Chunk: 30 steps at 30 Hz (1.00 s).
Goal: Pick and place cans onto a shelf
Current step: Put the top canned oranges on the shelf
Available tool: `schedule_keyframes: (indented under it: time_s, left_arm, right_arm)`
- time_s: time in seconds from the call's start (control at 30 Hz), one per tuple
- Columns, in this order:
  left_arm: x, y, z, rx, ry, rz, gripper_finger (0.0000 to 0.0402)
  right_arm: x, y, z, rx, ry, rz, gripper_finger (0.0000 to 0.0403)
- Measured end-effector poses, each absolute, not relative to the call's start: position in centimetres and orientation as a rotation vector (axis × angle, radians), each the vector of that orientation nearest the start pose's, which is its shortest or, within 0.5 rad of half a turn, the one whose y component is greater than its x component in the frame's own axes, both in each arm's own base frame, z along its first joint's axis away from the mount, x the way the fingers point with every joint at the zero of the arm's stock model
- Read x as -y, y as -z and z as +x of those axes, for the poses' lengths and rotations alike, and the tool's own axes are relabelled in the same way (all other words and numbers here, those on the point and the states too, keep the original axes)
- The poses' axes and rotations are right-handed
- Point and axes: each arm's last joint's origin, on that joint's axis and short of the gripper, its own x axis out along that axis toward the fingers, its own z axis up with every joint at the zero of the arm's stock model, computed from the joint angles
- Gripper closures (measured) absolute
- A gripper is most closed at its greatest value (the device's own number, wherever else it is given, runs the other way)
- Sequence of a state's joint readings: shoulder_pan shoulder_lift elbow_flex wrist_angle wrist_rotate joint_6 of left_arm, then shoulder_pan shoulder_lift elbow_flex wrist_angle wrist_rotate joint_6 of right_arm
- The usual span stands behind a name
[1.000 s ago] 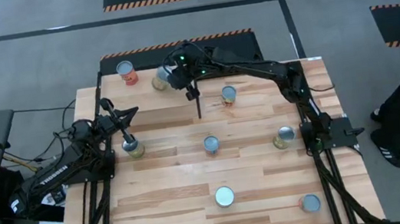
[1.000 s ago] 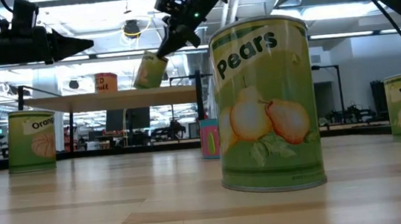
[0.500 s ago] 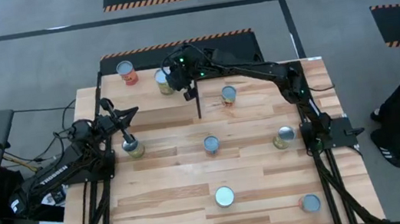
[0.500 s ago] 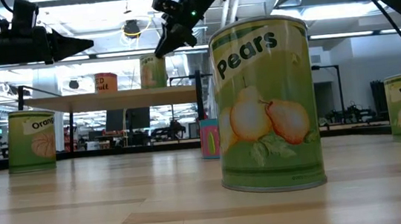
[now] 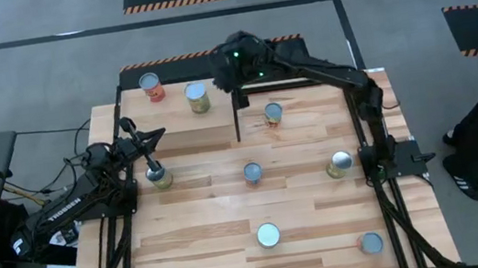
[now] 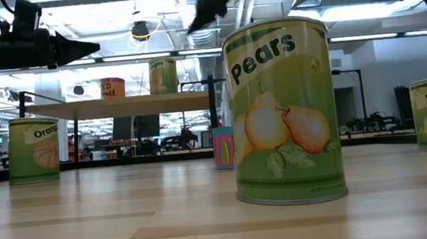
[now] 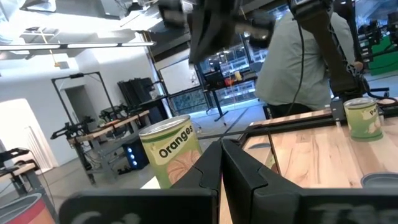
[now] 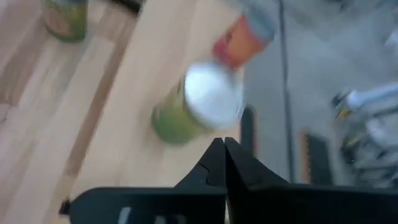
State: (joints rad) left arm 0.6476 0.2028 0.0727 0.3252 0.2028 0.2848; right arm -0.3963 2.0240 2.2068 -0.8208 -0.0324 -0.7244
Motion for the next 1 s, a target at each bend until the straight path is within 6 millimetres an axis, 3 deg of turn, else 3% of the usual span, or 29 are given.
schedule_keyframes:
  time_s: [0.13,0.3,0.67,1.0]
  left_arm:
    - [-6.0,-20.3,8.8,0.115,-0.467,0.361,0.04]
    - [-6.0,-20.3,8.8,0.116,-0.467,0.361,0.04]
    - [-6.0,-20.3,8.8,0.116,-0.467,0.361,0.04]
    - [-5.9,-20.4,8.8,0.126,-0.468,0.358,0.04]
  right_arm:
    - [17.5,-35.0,42.1,-0.723,0.121,-0.452,0.0397]
    - [16.9,-33.1,43.6,-0.621,0.221,-0.36,0.0398]
    - [14.9,-30.8,44.2,-0.664,0.291,-0.221,0.0396]
    - [16.6,-29.3,44.8,-0.662,0.326,-0.206,0.0396]
